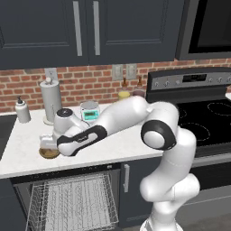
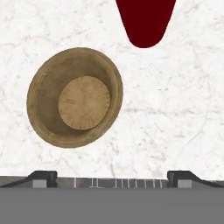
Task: Pick up the cup and bowl from the counter, place them in the dishwasher, and close the dishwasher door.
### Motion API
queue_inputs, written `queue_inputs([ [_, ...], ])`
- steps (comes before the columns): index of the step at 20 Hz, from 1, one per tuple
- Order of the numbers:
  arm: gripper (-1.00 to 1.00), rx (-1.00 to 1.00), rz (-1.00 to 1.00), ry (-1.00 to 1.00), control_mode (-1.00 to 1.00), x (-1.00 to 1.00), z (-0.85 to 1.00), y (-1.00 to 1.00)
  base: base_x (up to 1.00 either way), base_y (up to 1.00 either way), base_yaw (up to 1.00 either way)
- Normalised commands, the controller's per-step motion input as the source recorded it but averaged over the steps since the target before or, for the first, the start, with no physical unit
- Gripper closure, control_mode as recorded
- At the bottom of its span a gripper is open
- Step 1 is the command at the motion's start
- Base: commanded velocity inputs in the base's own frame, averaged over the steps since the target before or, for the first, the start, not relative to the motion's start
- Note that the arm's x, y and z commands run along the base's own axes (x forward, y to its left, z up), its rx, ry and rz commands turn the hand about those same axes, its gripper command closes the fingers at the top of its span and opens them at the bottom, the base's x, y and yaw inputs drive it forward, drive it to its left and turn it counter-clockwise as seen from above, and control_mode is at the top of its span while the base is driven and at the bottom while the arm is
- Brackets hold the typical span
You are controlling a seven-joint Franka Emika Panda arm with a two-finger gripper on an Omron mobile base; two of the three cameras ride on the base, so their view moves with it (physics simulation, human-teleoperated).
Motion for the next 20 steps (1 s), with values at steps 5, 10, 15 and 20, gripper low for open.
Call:
queue_inputs([
  [5,-1.00,0.00,0.00,0.12,-1.00,0.05,-0.14,0.00,0.00,0.00,0.00],
  [10,-1.00,0.00,0.00,0.10,-1.00,0.14,0.00,0.00,0.00,0.00,0.00],
  [15,-1.00,0.00,0.00,0.11,-1.00,0.23,-0.07,0.00,0.00,0.00,0.00],
  [20,-1.00,0.00,0.00,0.09,-1.00,0.22,-0.18,0.00,0.00,0.00,0.00],
])
